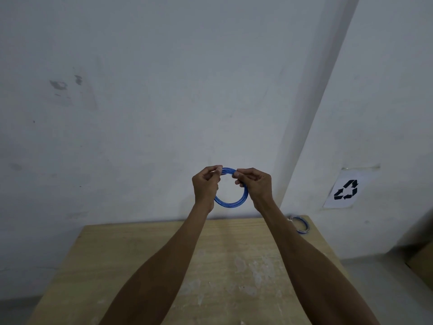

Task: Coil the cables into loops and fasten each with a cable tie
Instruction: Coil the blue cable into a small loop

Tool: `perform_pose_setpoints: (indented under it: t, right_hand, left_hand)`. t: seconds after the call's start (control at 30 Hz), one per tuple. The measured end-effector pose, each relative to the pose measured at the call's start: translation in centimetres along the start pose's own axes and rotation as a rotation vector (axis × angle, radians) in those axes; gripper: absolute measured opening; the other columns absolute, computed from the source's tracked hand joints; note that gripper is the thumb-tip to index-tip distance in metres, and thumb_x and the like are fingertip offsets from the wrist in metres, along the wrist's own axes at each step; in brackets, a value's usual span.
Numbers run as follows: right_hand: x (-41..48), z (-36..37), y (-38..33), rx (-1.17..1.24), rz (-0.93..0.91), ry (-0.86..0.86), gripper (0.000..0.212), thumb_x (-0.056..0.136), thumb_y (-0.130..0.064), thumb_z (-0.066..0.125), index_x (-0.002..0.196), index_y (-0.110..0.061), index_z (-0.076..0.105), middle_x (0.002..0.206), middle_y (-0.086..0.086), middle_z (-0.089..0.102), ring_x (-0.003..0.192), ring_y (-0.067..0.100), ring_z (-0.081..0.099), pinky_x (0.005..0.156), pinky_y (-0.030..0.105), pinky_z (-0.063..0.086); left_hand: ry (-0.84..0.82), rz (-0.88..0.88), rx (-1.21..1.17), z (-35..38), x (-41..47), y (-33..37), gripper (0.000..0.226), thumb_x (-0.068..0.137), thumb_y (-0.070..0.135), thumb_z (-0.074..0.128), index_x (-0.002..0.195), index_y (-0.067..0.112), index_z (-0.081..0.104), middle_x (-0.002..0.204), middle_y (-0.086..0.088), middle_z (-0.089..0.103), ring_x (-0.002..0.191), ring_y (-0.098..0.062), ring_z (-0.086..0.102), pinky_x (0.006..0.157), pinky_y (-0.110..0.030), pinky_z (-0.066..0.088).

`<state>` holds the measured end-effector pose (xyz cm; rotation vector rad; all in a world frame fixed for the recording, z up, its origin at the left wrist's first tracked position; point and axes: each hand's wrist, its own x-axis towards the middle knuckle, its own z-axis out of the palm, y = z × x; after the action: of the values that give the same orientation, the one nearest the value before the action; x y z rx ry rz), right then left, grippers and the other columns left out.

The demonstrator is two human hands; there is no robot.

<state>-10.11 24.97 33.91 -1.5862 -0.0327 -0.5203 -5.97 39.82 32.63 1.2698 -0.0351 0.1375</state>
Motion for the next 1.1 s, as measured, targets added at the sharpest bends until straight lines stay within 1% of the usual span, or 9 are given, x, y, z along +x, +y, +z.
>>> perform_pose_setpoints:
  t: [0.13,0.23,0.33,0.43,0.5,0.67,0.8,0.93,1.1]
  right_hand:
    - [-0.6,1.2,0.0,0.064,0.018,0.064,0.017,0.096,-0.018,0.069,0.106,-0.006,0.076,0.091,0.008,0.079,0.075,0.022,0.075,0.066,0.029,0.059]
    - [-1.1,2.1,0.1,0.168,0.050,0.122,0.020,0.099,-0.018,0.065,0.112,-0.006,0.074,0.096,0.007,0.079,0.081,0.027,0.078,0.066,0.027,0.061]
    - [-1.1,2.5,0.2,0.163,0.008,0.216,0.017,0.098,-0.014,0.067,0.109,-0.004,0.075,0.090,0.008,0.078,0.070,0.025,0.077,0.060,0.024,0.058]
    - [-0.8,2.7,0.4,0.067,-0.049,0.298,0.011,0.097,-0.013,0.068,0.104,-0.009,0.076,0.081,0.010,0.076,0.053,0.015,0.066,0.049,0.023,0.050]
    - [-0.6,2.7,0.5,0.051,-0.037,0.329,0.011,0.097,-0.013,0.067,0.101,-0.008,0.077,0.076,0.008,0.073,0.051,0.014,0.060,0.050,0.024,0.048]
    - [-0.2,1.9,0.1,0.097,0.065,0.190,0.012,0.098,-0.010,0.065,0.099,-0.002,0.074,0.079,0.006,0.077,0.048,0.013,0.048,0.047,0.023,0.041]
    - [-0.6,1.3,-0.1,0.110,0.062,0.135,0.017,0.096,-0.015,0.069,0.102,0.001,0.074,0.089,0.014,0.078,0.049,0.014,0.048,0.047,0.022,0.040]
    - [-0.5,0.6,-0.1,0.080,0.045,0.067,0.014,0.094,-0.012,0.071,0.099,0.001,0.075,0.088,0.014,0.078,0.051,0.014,0.049,0.050,0.024,0.043]
    - [-0.2,-0.1,-0.3,0.048,0.025,0.023,0.015,0.093,-0.012,0.072,0.101,0.000,0.076,0.088,0.014,0.078,0.053,0.016,0.050,0.053,0.023,0.045]
  left_hand:
    - [0.060,0.045,0.002,0.4,0.2,0.6,0.008,0.093,0.015,0.074,0.096,0.009,0.079,0.077,0.001,0.074,0.061,-0.005,0.062,0.057,-0.020,0.048]
    - [0.075,0.087,0.010,0.7,0.0,0.8,0.005,0.094,0.014,0.073,0.092,0.014,0.077,0.077,0.000,0.074,0.063,-0.006,0.064,0.058,-0.019,0.050]
    - [0.020,0.082,0.029,0.5,0.0,0.5,0.007,0.095,0.016,0.072,0.097,0.011,0.077,0.080,-0.003,0.074,0.057,-0.007,0.061,0.054,-0.018,0.049]
    - [-0.035,0.070,0.030,0.3,-0.2,0.4,0.010,0.096,0.017,0.071,0.100,0.009,0.076,0.082,-0.003,0.074,0.052,-0.007,0.056,0.053,-0.018,0.048]
    - [-0.060,0.070,0.046,0.3,-0.4,0.5,0.010,0.095,0.018,0.072,0.100,0.010,0.076,0.081,-0.003,0.074,0.052,-0.006,0.056,0.052,-0.017,0.048]
    - [-0.085,0.063,0.077,-0.1,0.1,1.2,0.006,0.094,0.015,0.074,0.095,0.011,0.076,0.077,-0.002,0.074,0.052,-0.006,0.056,0.053,-0.019,0.047]
    - [-0.109,0.127,0.142,-0.2,0.3,1.3,0.008,0.094,0.016,0.073,0.097,0.009,0.076,0.080,-0.002,0.075,0.057,-0.006,0.061,0.055,-0.018,0.049]
    - [-0.135,0.122,0.184,-0.5,0.6,0.9,0.009,0.094,0.019,0.074,0.096,0.012,0.076,0.079,-0.005,0.077,0.056,-0.008,0.061,0.058,-0.025,0.051]
    - [-0.157,0.119,0.151,-0.4,0.4,0.5,0.014,0.097,0.016,0.070,0.110,0.011,0.075,0.090,-0.010,0.080,0.054,-0.005,0.058,0.059,-0.021,0.048]
